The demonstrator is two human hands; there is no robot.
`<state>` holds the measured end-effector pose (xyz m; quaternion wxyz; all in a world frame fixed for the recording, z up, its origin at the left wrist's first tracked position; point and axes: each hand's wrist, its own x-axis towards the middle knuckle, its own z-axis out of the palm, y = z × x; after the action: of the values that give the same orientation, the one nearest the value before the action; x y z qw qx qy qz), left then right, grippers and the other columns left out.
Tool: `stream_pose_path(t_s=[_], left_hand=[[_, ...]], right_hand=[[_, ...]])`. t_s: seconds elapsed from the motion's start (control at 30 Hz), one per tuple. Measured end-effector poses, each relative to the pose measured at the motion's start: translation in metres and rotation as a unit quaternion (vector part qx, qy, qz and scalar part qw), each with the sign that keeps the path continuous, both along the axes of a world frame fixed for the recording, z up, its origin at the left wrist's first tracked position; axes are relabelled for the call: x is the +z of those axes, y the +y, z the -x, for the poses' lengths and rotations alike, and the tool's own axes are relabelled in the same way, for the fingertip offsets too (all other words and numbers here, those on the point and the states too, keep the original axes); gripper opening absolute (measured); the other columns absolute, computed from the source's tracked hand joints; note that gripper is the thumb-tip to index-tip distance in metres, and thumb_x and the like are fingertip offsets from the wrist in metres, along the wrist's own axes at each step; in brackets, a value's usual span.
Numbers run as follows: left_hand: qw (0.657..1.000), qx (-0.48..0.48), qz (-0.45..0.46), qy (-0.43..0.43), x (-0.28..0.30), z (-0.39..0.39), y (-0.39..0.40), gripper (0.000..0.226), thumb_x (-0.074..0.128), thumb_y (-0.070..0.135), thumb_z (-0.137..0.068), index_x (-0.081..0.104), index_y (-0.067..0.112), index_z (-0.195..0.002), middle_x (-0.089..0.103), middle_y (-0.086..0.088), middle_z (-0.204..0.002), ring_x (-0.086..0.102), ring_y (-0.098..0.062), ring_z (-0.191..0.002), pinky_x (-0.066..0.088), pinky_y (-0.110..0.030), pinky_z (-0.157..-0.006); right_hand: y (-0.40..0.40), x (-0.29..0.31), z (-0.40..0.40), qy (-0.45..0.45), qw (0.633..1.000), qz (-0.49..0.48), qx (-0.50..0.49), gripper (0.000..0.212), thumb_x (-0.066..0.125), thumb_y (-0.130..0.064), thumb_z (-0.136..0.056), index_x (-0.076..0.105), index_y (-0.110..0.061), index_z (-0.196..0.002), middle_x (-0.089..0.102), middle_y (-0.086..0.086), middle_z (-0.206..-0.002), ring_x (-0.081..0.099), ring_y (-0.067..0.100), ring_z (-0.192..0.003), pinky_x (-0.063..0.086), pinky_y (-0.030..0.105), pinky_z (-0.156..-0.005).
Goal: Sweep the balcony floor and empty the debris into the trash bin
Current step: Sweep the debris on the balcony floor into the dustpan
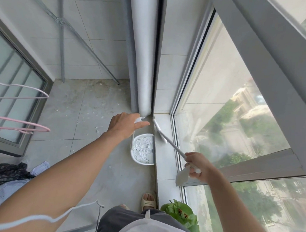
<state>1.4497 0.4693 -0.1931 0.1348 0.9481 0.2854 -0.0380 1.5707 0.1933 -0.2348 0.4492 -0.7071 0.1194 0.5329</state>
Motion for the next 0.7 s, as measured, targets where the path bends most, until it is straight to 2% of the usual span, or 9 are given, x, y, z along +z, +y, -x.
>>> stream_pose_path(t_s=[0.07, 0.13, 0.23, 0.33, 0.4, 0.47, 0.57, 0.63, 0.7], left_hand=[[1.0, -0.002, 0.004, -0.001, 0.0, -0.001, 0.002, 0.058, 0.04, 0.075, -0.086, 0.062, 0.022, -0.097, 0.065, -0.005, -0.088, 0.06, -0.032, -0.089, 0.037, -0.033, -0.067], [1.0, -0.001, 0.009, -0.002, 0.0, -0.003, 0.002, 0.059, 0.04, 0.075, -0.086, 0.062, 0.022, -0.098, 0.066, -0.005, -0.09, 0.06, -0.032, -0.091, 0.039, -0.033, -0.068], [1.0, -0.007, 0.006, 0.0, 0.0, -0.006, 0.003, 0.059, 0.04, 0.075, -0.086, 0.063, 0.022, -0.098, 0.067, -0.005, -0.091, 0.061, -0.032, -0.091, 0.042, -0.034, -0.07], [1.0, -0.007, 0.004, -0.003, -0.001, -0.005, 0.004, 0.06, 0.04, 0.076, -0.086, 0.063, 0.021, -0.097, 0.067, -0.006, -0.091, 0.06, -0.033, -0.09, 0.042, -0.034, -0.07], [1.0, -0.01, 0.005, -0.005, -0.001, -0.004, 0.005, 0.06, 0.04, 0.075, -0.086, 0.063, 0.021, -0.097, 0.067, -0.006, -0.09, 0.06, -0.033, -0.09, 0.04, -0.034, -0.068], [1.0, -0.011, 0.005, -0.006, -0.001, -0.001, 0.006, 0.059, 0.041, 0.075, -0.086, 0.063, 0.021, -0.097, 0.066, -0.005, -0.09, 0.06, -0.032, -0.09, 0.038, -0.033, -0.068], [1.0, 0.0, 0.006, 0.001, -0.002, 0.008, 0.012, 0.055, 0.042, 0.075, -0.086, 0.062, 0.025, -0.097, 0.066, -0.005, -0.091, 0.06, -0.032, -0.091, 0.037, -0.033, -0.068], [1.0, 0.011, 0.008, 0.005, -0.006, 0.019, 0.018, 0.054, 0.042, 0.076, -0.085, 0.062, 0.028, -0.097, 0.066, -0.005, -0.091, 0.06, -0.031, -0.09, 0.037, -0.033, -0.068], [1.0, 0.026, 0.011, 0.008, -0.01, 0.033, 0.025, 0.055, 0.041, 0.078, -0.084, 0.062, 0.029, -0.099, 0.066, -0.004, -0.09, 0.061, -0.031, -0.089, 0.038, -0.033, -0.068]], right_hand=[[-0.022, 0.022, -0.012, 0.05, 0.995, -0.057, -0.071, 0.021, 0.038, 0.002, -0.095, 0.052, -0.001, -0.11, 0.042, 0.009, -0.062, 0.029, 0.009, -0.034, 0.019, 0.013, -0.031], [-0.035, 0.041, -0.015, 0.059, 0.992, -0.078, -0.085, 0.026, 0.039, -0.001, -0.097, 0.051, -0.004, -0.12, 0.043, 0.009, -0.061, 0.028, 0.009, -0.034, 0.019, 0.013, -0.029], [-0.03, 0.048, -0.002, -0.008, 0.998, -0.045, -0.039, 0.03, 0.042, 0.002, -0.095, 0.055, -0.01, -0.119, 0.045, 0.011, -0.064, 0.031, 0.011, -0.038, 0.021, 0.014, -0.032], [-0.014, 0.029, 0.021, -0.085, 0.996, 0.01, 0.005, 0.035, 0.044, 0.002, -0.093, 0.054, -0.016, -0.121, 0.05, 0.013, -0.073, 0.043, 0.015, -0.05, 0.03, 0.017, -0.036], [-0.003, 0.015, 0.039, -0.098, 0.994, 0.043, 0.026, 0.038, 0.042, 0.002, -0.092, 0.05, -0.019, -0.123, 0.051, 0.013, -0.076, 0.047, 0.016, -0.057, 0.033, 0.018, -0.04], [0.001, 0.008, 0.048, -0.057, 0.998, 0.037, 0.009, 0.032, 0.041, 0.003, -0.092, 0.051, -0.013, -0.117, 0.049, 0.012, -0.07, 0.045, 0.016, -0.051, 0.032, 0.018, -0.04], [-0.015, 0.01, 0.035, 0.033, 0.996, -0.017, -0.075, 0.012, 0.038, 0.006, -0.092, 0.046, -0.003, -0.096, 0.044, 0.011, -0.061, 0.037, 0.013, -0.035, 0.024, 0.013, -0.033], [-0.037, 0.017, 0.022, 0.063, 0.991, -0.051, -0.107, 0.01, 0.038, 0.004, -0.094, 0.044, -0.004, -0.094, 0.044, 0.012, -0.063, 0.036, 0.011, -0.031, 0.022, 0.012, -0.028], [-0.056, 0.024, 0.016, 0.053, 0.992, -0.058, -0.098, 0.017, 0.036, 0.003, -0.095, 0.052, 0.003, -0.101, 0.047, 0.012, -0.065, 0.035, 0.01, -0.031, 0.023, 0.011, -0.028]])
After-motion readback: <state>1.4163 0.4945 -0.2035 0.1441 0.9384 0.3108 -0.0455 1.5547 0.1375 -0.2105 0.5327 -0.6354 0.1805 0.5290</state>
